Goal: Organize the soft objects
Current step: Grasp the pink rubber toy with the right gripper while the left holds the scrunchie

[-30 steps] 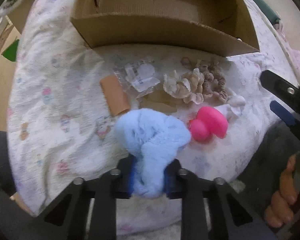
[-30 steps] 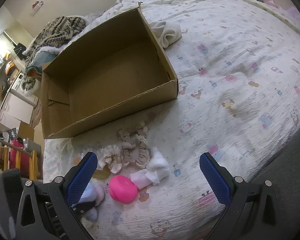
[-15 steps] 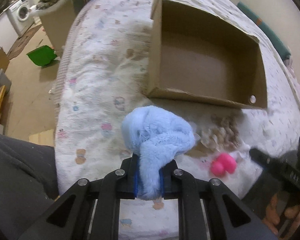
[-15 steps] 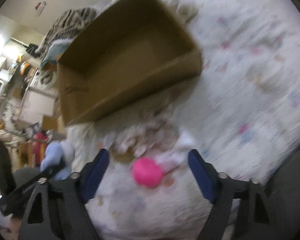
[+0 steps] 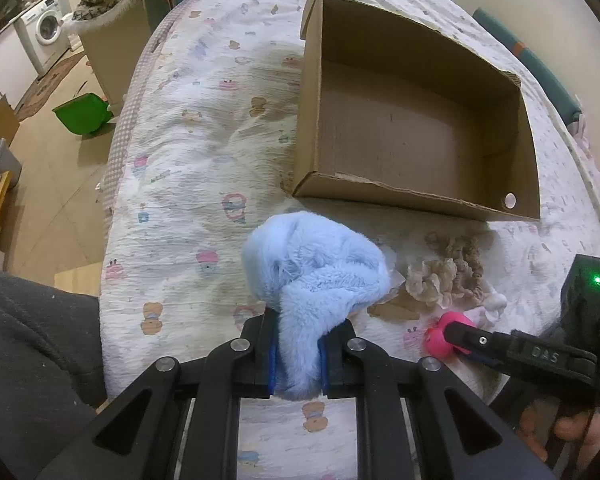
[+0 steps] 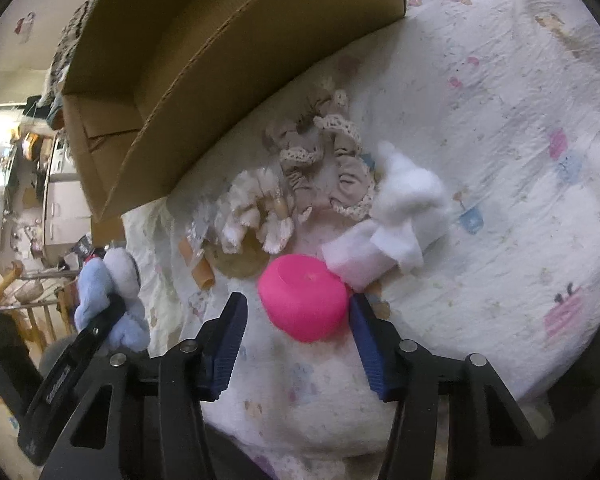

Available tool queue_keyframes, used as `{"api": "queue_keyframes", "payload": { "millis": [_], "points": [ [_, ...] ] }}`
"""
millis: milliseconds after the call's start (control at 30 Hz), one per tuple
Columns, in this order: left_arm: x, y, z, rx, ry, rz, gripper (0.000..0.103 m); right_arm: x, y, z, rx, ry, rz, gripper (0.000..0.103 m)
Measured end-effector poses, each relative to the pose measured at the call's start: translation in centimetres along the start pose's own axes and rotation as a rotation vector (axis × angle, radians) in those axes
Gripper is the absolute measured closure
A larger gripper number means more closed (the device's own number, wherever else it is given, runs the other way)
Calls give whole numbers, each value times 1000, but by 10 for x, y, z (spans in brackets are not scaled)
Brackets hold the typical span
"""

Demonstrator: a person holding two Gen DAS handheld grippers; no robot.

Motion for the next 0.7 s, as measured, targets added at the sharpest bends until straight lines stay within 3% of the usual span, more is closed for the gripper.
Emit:
{"api": "queue_keyframes", "payload": {
  "millis": [33,167,533,700],
  "points": [
    [0,1,0,2,2,-2,89,1,-1,-1,0,5,-1,55],
    [-1,3,1,12,7,-5,89,1,-3,-1,-16,20,4,60],
    [-5,5,1,23,20,-17,89,-30,-11,12,-86,68,-26,59],
    [-13,2,-1,18,39,-20,89,-63,-23,14,-142,165,-58,59]
  ]
}}
Point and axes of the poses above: each gripper's, at about its wrist camera, not at the fingertips, and x roughly the way its jaws point, y to its right, z to its underside, the point moved 1 cm from there along x, roughly the way its jaws point, and after that the axes turned 8 degrees about z, right-handed, at the moved point
